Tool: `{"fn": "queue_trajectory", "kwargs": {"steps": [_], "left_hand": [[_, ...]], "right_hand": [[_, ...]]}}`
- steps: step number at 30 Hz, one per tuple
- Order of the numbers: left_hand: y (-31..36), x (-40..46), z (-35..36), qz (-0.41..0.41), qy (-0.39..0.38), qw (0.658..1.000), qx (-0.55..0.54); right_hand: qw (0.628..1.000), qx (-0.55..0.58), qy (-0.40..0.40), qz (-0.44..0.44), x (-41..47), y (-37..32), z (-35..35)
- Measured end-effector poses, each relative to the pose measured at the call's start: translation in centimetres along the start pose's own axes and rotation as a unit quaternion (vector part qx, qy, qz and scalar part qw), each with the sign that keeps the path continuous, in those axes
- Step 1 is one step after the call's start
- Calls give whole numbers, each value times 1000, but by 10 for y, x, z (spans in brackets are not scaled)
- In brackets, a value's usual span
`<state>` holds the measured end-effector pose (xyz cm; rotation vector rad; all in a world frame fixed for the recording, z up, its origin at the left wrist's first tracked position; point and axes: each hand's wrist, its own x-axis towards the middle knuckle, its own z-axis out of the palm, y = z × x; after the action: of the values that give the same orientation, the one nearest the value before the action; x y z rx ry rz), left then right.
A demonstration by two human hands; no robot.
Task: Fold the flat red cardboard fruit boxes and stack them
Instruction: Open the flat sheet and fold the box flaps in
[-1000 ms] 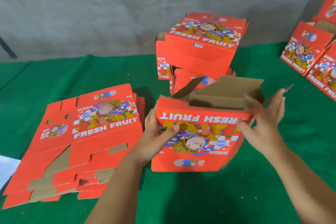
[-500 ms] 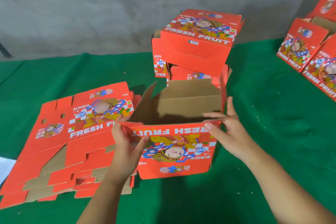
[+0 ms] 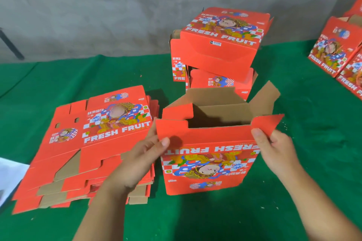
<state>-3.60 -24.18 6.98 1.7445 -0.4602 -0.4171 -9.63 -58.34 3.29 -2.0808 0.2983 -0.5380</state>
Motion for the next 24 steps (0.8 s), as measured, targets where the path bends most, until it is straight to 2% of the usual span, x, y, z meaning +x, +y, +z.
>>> {"fn": "queue_trajectory", "kwargs": {"steps": [3, 5, 7, 10, 13, 17, 19, 21, 24], "left_hand": [[-5, -6, 13, -17, 35, 996, 82], [-2, -9, 13, -52, 21, 984, 171], [5, -11, 13, -54, -6, 974, 221], [12, -19, 12, 6, -36, 964, 262], [14, -25, 13, 62, -25, 951, 302], [13, -23, 9, 2, 21, 929, 370], [9, -16, 15, -36, 77, 941, 327], [3, -3, 29, -52, 180, 947, 261], [-2, 14, 47, -38, 319, 900, 295]], "right_hand": [[999, 27, -22, 2, -2, 3, -3], [999, 42, -29, 12, -7, 9, -1], [998, 56, -5, 18, -12, 14, 0], [999, 36, 31, -1, -13, 21, -7], [999, 26, 15, 13, -7, 24, -14], [1000, 1, 3, 3, -8, 18, -8], [1000, 1, 13, 3, -11, 16, 0], [999, -9, 32, 4, -12, 14, 8], [997, -39, 62, 21, -11, 7, 13]]}}
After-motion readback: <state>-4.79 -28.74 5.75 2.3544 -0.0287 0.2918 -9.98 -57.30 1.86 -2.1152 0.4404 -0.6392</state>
